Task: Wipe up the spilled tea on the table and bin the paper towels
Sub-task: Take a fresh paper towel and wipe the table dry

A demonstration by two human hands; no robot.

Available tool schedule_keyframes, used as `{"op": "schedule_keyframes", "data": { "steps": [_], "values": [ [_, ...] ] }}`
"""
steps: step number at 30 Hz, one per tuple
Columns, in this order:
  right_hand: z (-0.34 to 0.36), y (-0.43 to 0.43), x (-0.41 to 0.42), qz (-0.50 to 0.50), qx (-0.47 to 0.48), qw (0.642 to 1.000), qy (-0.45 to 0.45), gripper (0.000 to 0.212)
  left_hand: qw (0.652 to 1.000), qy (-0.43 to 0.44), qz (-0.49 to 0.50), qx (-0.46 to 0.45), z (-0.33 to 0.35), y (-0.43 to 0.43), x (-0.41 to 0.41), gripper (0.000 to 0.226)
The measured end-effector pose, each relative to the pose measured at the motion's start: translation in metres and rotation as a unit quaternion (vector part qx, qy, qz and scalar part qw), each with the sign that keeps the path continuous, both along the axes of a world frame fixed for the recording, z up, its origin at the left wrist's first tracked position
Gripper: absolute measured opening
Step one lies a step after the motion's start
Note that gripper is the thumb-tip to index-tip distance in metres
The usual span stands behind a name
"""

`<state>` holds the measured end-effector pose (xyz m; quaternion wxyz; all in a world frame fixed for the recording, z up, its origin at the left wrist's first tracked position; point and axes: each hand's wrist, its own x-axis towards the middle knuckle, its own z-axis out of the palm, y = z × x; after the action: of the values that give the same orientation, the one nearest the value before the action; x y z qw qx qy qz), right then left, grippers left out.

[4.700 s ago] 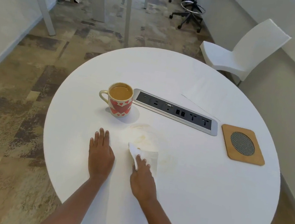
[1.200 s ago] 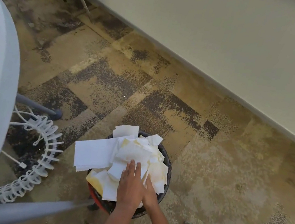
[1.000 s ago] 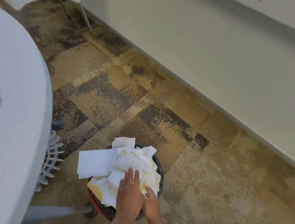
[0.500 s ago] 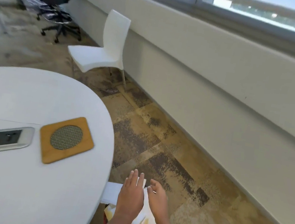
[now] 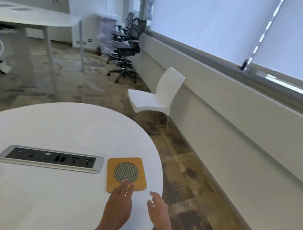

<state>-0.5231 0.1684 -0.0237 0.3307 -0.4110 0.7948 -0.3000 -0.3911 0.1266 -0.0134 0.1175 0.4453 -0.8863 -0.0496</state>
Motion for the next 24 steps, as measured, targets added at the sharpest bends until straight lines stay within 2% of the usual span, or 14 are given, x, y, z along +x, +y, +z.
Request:
{"op": "schedule_keyframes", "data": {
  "steps": [5,7,8,10,12,13,15,18,21,23,24],
  "values": [
    [0.007,-0.051,0.032,0.065,-0.012,0.996,0.057,0.041,0.997,-0.048,0.055,-0.002,-0.005,-0.044,0.04,0.053],
    [0.006,-0.075,0.042,0.076,-0.014,0.995,0.066,0.042,0.996,-0.056,0.053,-0.053,-0.009,-0.066,0.056,0.032],
    [0.006,-0.087,0.048,0.078,-0.013,0.995,0.066,0.042,0.995,-0.059,0.063,-0.043,-0.01,-0.077,0.065,0.027],
    [0.005,-0.111,0.057,0.077,-0.007,0.995,0.065,0.042,0.994,-0.061,0.081,-0.029,-0.014,-0.101,0.079,0.027],
    [0.003,-0.135,0.064,0.087,0.0,0.994,0.072,0.041,0.993,-0.052,0.104,-0.026,-0.015,-0.127,0.089,0.043],
    [0.003,-0.147,0.066,0.092,0.004,0.993,0.074,0.04,0.992,-0.051,0.116,-0.024,-0.016,-0.14,0.094,0.044],
    [0.002,-0.17,0.07,0.093,0.008,0.993,0.07,0.037,0.99,-0.047,0.128,-0.03,-0.018,-0.165,0.105,0.03],
    [-0.002,-0.203,0.075,0.078,0.003,0.995,0.069,0.032,0.987,0.014,0.159,0.023,-0.02,-0.202,0.115,0.031],
    [-0.01,-0.235,0.079,0.055,-0.003,0.996,0.074,0.03,0.983,0.051,0.175,0.026,-0.032,-0.238,0.124,0.039],
    [-0.015,-0.254,0.082,0.034,0.008,0.997,0.071,0.031,0.976,0.053,0.2,0.07,-0.036,-0.261,0.128,0.038],
    [-0.018,-0.262,0.083,0.025,0.017,0.997,0.07,0.033,0.969,0.082,0.215,0.089,-0.041,-0.272,0.131,0.038]
  ]
}}
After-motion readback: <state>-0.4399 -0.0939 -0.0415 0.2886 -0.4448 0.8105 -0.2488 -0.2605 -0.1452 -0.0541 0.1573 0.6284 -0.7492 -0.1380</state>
